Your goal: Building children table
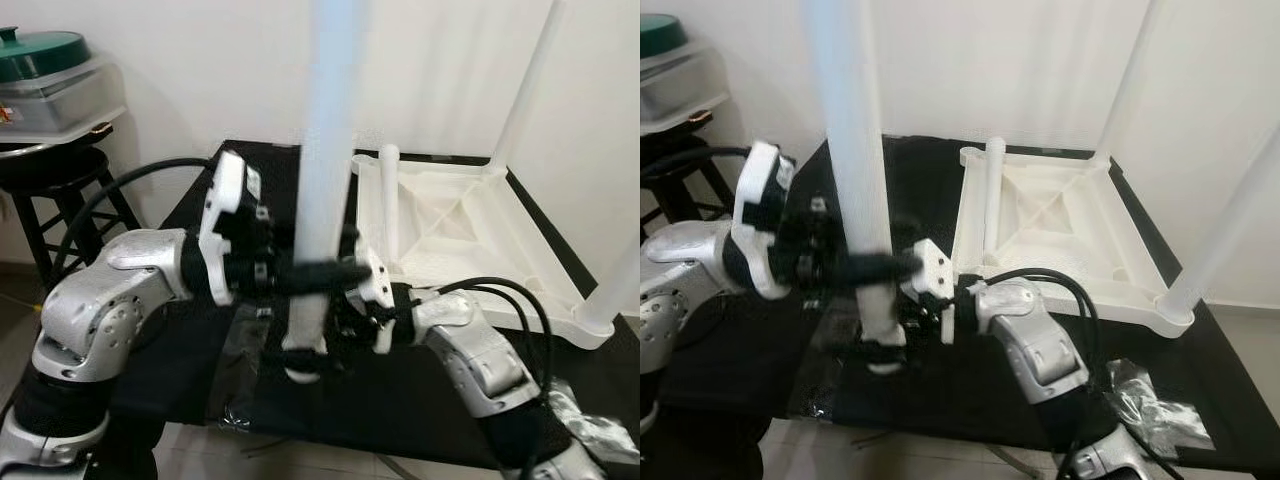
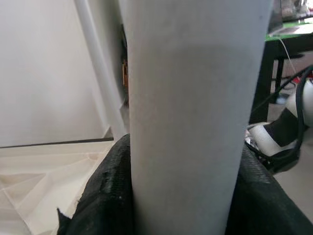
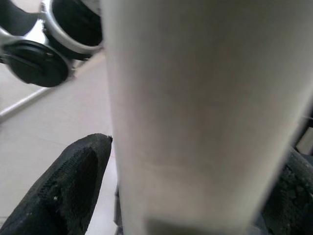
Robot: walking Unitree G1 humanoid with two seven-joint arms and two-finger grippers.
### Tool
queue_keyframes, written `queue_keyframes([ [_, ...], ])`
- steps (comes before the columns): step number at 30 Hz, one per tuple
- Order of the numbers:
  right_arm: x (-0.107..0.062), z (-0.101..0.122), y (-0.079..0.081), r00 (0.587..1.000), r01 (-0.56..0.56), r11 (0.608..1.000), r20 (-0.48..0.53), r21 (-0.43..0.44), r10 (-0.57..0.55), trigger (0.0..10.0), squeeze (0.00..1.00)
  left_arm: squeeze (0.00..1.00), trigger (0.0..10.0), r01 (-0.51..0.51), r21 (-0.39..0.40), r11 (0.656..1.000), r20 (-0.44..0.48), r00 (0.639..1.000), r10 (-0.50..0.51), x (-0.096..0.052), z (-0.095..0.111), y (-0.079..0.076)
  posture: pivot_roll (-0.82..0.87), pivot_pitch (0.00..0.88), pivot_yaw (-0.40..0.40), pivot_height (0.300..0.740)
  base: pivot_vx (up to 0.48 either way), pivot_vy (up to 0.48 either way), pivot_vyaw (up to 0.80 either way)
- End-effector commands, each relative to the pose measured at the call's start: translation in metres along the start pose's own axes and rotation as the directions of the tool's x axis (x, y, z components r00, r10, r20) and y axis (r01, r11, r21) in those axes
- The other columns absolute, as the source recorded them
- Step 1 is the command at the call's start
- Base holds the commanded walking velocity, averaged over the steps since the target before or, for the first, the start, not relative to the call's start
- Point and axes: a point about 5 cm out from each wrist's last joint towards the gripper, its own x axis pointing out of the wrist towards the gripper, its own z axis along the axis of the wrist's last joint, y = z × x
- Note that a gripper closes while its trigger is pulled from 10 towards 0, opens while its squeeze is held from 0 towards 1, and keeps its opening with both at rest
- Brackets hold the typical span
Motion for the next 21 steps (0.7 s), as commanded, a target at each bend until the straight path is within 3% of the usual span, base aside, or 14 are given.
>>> queue_keyframes([
  [1,0.0054,0.0051,0.0045,0.997,-0.072,0.997,0.018,0.015,0.071,10.0,0.0,0.0,0.0,0.096,0.019,0.995,-0.019,0.995,-0.096,0.0063,0.0032,-0.0033,0.01,0.0,0.005,0.74,0.0,0.0,0.0],
  [6,0.0048,0.006,0.0069,0.995,-0.094,0.995,0.034,0.036,0.093,10.0,0.0,0.0,0.0,0.129,0.028,0.991,-0.021,0.992,-0.128,0.0087,0.0052,-0.0034,0.01,0.0,0.005,0.74,0.0,0.0,0.0],
  [7,0.0044,0.0058,0.0082,0.994,-0.099,0.994,0.046,0.044,0.097,4.1,0.0,0.0,0.0,0.135,0.03,0.99,-0.017,0.991,-0.135,0.0096,0.0066,-0.0029,0.01,0.0,0.005,0.74,0.0,0.0,0.0],
  [9,0.0044,0.0058,0.0082,0.994,-0.099,0.994,0.046,0.044,0.097,4.1,0.0,0.0,0.0,0.135,0.03,0.99,-0.017,0.991,-0.135,0.0096,0.0066,-0.0029,0.01,0.0,0.005,0.74,0.0,0.0,0.0],
  [10,0.0038,0.0055,0.0095,0.993,-0.105,0.993,0.058,0.049,0.102,0.0,0.0,0.0,0.0,0.147,0.029,0.989,-0.011,0.989,-0.147,0.01,0.008,-0.0029,0.01,0.0,0.008,0.74,0.0,0.0,0.0],
  [21,0.0041,0.0103,0.01,0.988,-0.116,0.992,0.107,0.045,0.111,0.0,0.0,0.0,0.0,0.151,0.016,0.988,-0.001,0.988,-0.151,0.0084,0.0056,-0.0001,0.01,0.0,0.007,0.74,0.0,0.0,0.0],
])
